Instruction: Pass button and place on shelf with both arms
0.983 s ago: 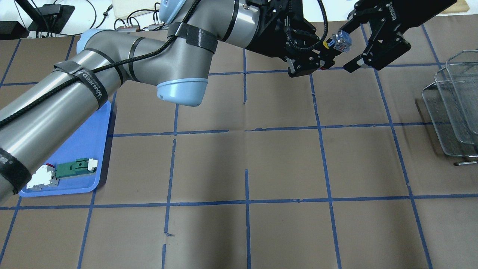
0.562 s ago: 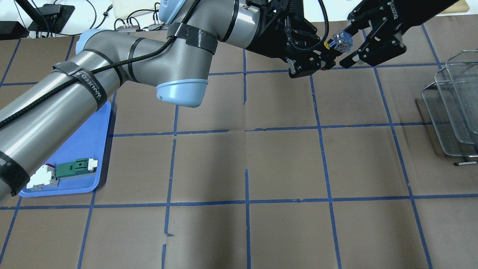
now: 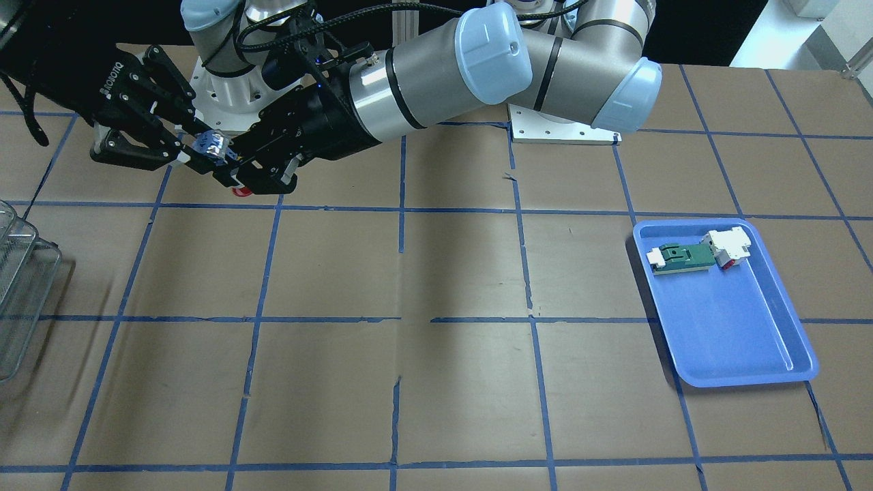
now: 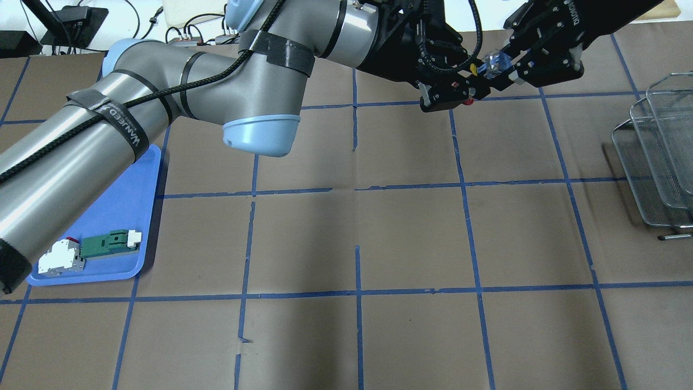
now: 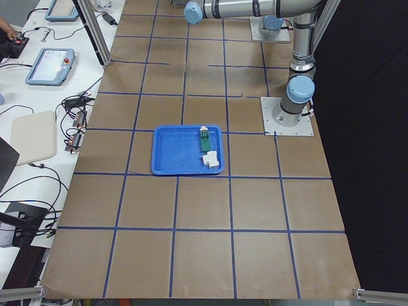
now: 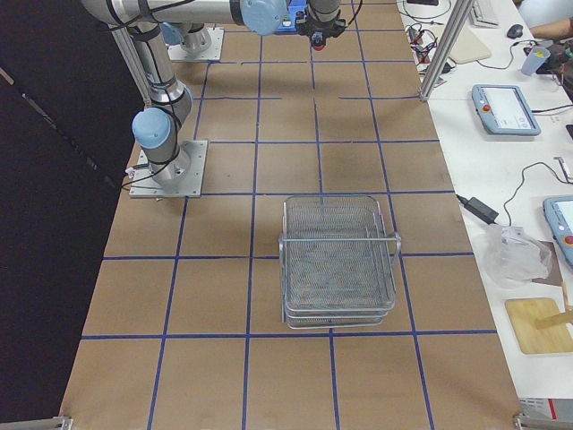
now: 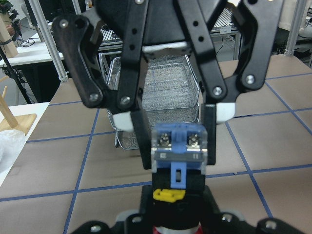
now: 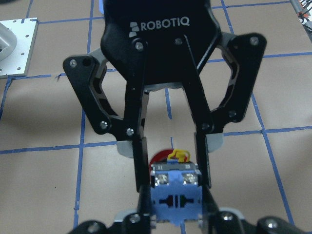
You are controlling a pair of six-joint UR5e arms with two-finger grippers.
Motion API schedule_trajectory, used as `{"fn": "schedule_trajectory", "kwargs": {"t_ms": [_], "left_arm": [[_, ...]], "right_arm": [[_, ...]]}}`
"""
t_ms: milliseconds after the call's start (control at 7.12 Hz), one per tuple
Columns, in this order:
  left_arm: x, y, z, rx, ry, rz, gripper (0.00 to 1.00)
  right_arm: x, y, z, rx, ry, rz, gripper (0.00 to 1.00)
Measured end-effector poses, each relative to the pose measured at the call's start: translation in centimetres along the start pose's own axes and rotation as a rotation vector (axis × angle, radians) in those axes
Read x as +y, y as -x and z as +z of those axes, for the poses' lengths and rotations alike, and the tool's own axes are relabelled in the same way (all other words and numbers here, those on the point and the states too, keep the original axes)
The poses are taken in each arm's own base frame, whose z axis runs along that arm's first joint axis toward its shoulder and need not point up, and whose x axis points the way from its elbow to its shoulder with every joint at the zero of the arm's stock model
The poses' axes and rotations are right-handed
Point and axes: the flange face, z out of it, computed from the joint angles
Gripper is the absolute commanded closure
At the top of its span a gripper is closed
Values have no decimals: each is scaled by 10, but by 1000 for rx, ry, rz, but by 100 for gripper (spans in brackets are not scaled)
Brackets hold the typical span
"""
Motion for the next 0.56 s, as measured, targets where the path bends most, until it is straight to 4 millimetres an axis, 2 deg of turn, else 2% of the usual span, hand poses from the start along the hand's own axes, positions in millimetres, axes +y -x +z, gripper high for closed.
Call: {"fn": "schedule_trajectory", "kwargs": {"t_ms": [562], "left_arm": [[-2, 1, -8, -23, 28, -7, 0]], "right_arm": [[4, -3, -1, 2, 13, 9, 100]]}}
